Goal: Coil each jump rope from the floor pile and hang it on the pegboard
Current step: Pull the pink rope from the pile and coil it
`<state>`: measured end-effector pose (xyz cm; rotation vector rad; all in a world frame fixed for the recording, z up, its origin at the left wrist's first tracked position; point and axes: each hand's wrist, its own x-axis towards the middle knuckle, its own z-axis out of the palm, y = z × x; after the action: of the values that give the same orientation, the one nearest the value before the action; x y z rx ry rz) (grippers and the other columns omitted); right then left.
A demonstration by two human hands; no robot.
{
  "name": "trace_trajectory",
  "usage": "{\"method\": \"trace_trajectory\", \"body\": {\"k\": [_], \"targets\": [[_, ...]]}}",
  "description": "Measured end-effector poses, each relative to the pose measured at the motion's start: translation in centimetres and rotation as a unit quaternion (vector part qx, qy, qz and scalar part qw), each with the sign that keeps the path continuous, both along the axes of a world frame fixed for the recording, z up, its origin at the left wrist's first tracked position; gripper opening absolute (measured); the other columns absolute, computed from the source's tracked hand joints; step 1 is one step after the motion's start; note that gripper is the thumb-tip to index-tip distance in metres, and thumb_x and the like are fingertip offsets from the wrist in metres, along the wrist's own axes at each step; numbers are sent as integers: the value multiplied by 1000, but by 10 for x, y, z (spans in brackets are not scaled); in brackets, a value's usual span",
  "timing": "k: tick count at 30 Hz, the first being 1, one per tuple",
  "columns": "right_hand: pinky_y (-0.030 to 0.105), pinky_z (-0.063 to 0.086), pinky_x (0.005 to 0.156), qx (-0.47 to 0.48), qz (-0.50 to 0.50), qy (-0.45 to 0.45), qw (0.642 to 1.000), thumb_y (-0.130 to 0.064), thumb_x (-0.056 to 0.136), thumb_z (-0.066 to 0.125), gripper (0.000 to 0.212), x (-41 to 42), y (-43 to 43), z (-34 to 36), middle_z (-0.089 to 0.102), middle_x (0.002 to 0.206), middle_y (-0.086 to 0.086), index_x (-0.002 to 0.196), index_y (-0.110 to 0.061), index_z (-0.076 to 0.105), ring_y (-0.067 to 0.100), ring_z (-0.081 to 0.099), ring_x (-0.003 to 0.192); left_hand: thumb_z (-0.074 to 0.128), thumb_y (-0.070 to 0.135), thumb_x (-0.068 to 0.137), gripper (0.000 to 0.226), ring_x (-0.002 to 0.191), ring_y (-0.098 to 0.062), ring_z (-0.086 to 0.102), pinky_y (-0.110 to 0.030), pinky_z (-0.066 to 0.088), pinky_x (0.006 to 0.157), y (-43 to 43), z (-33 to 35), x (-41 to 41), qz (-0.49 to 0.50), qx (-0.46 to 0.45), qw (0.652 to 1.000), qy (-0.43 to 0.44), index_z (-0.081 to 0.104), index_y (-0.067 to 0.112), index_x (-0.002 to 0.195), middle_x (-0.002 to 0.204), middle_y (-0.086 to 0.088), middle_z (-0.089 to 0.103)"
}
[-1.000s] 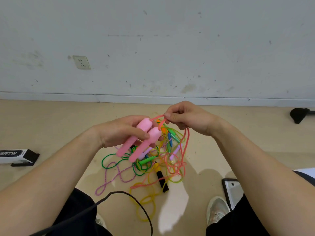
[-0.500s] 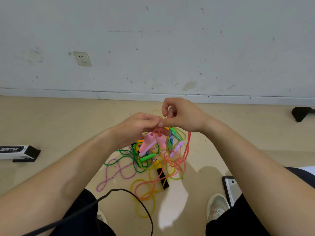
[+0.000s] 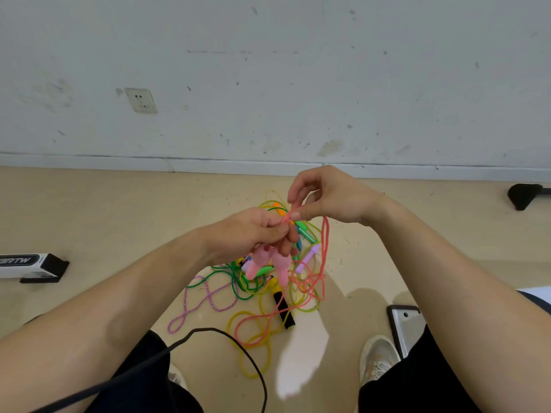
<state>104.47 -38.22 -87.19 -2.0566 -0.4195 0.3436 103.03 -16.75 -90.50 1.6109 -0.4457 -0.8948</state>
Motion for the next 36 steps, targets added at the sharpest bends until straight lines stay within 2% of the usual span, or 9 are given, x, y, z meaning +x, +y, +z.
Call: {"method": "trace_trajectory", "body": {"k": [2,5,8,13,21,25,30,33,36], "targets": [[20,45,57,-7,-27,-7,1000,-17,75,86,22,2,-1,-7,63,72,2,82,-9,67,6,54,53,51,28,94,23,111,-51,56,-66,32,102,0,2,0,12,-27,1000,10,67,11,92,76,-3,71],[26,34,53,46,-73,33,996,-33,81,78,29,3,4,-25,45,56,-2,79,-10,60,11,38,50,49,23,93,21,113,-41,59,-58,35,110,1,8,0,66,-85,993,44,60,5,94,78,-6,72],[26,34,49,136,-78,105,982,-32,95,63,24,-2,16,-38,40,57,0,91,-9,55,14,31,49,48,12,101,24,110,-38,60,-38,52,96,4,14,1,139,-123,981,49,66,4,87,80,-6,71],[24,36,47,140,-108,167,970,-31,104,49,21,-10,35,-48,44,56,-4,91,-14,49,14,32,44,40,11,104,25,86,-18,70,-28,54,82,5,13,4,243,-137,958,62,63,1,98,79,-8,74],[33,34,58,-88,-77,-21,993,-30,105,40,32,-20,57,-60,44,62,-4,77,-23,55,16,40,57,41,13,106,24,84,-16,74,-27,54,79,14,-1,23,412,-138,900,42,61,3,97,89,-7,77],[32,31,56,-78,-75,-47,993,-31,105,40,43,-23,69,-51,41,62,-2,62,-33,41,14,38,58,46,17,105,22,93,-16,70,-29,53,83,16,-6,28,433,-98,896,-2,64,6,99,96,-5,77],[24,31,54,-64,-57,-48,995,-25,106,40,38,-31,77,-44,44,64,-4,70,-29,49,12,41,59,48,27,105,22,91,-10,68,-32,55,81,7,-11,19,410,-74,909,-15,64,12,108,110,1,75],[33,33,63,-91,-52,-67,992,-24,106,39,31,-35,81,-45,52,74,1,87,-10,59,21,50,71,47,19,105,19,90,-12,64,-30,52,79,1,-15,13,400,-89,912,-7,61,10,113,115,-2,72],[35,34,65,-85,-63,-61,993,-22,105,39,25,-37,80,-45,51,75,-1,87,-14,54,22,50,72,49,8,103,16,86,-13,62,-31,51,73,1,-13,13,389,-85,917,-12,62,14,109,119,-2,71]]}}
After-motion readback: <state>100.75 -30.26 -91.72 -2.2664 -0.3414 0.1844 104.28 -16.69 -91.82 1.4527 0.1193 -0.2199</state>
